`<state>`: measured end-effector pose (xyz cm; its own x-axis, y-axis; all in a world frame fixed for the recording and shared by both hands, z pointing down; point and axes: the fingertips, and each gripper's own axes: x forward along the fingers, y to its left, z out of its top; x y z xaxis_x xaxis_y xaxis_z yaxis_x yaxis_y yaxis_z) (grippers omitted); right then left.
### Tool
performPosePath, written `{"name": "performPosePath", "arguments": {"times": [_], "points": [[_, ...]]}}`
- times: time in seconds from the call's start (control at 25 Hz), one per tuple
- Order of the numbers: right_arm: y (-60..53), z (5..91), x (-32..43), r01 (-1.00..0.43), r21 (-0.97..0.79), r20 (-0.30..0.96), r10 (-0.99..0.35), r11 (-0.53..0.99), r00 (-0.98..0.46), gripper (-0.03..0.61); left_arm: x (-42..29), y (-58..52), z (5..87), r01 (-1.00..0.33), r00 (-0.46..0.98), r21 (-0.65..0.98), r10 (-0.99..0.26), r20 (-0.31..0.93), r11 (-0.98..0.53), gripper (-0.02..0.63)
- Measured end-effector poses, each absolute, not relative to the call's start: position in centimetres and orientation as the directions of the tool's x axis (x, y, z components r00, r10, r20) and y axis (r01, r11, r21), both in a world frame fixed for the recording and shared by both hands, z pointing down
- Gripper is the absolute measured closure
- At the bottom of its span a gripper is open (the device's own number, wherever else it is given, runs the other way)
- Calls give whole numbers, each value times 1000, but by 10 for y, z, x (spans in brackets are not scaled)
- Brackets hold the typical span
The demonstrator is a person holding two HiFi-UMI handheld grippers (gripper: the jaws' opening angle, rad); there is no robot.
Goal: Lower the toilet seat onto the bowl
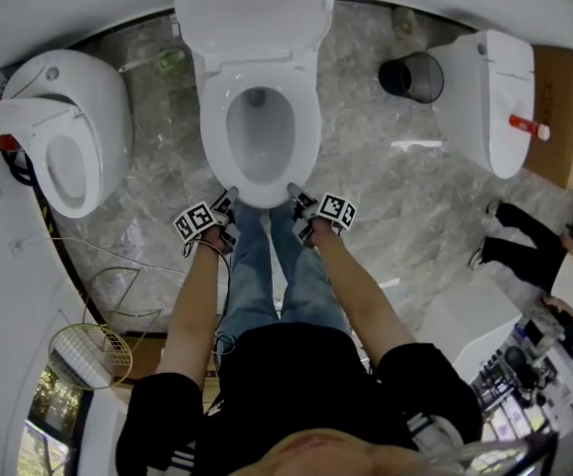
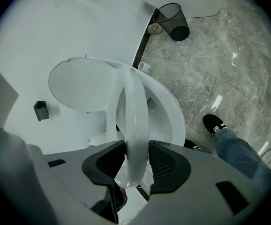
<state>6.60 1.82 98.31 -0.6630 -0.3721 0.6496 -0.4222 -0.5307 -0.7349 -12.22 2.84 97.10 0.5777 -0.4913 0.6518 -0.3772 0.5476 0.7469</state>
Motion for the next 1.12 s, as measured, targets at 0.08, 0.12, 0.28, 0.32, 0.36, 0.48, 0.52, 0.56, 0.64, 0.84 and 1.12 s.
{"name": "performPosePath", "arguments": {"times": [0.08,0.12,0.28,0.32,0.36,0.48,0.52,0.56,0.64,0.84,1.12], "points": [[20,989,66,-435,-720,666,-364,-540,-651,416,-122,32,978,-390,570,731,-476,669,561,465],[22,991,66,-440,-714,673,-359,-545,-647,416,-121,33,982,-396,568,723,-467,678,567,465],[26,1006,68,-467,-693,694,-330,-549,-640,408,-119,37,999,-420,566,693,-428,705,586,460],[27,1010,69,-479,-686,701,-322,-548,-636,407,-119,38,1003,-429,563,685,-419,712,589,459],[28,1014,69,-491,-677,710,-313,-548,-630,403,-119,39,1007,-438,560,678,-411,720,591,456],[32,1024,70,-519,-653,733,-287,-552,-617,402,-118,41,1018,-454,552,660,-393,736,599,453],[33,1027,70,-527,-645,739,-276,-553,-615,402,-118,42,1021,-458,550,655,-387,740,601,451],[34,1030,71,-535,-638,744,-264,-554,-613,396,-118,42,1024,-462,549,651,-382,743,602,448],[35,1034,71,-556,-623,755,-238,-550,-611,396,-118,43,1029,-470,548,644,-372,749,603,446],[36,1040,73,-624,-576,794,-178,-528,-582,394,-117,44,1037,-490,545,618,-337,768,615,440],[32,1010,88,-750,-541,837,-153,-380,-526,520,-128,50,1013,-654,459,486,-206,864,580,560]]}}
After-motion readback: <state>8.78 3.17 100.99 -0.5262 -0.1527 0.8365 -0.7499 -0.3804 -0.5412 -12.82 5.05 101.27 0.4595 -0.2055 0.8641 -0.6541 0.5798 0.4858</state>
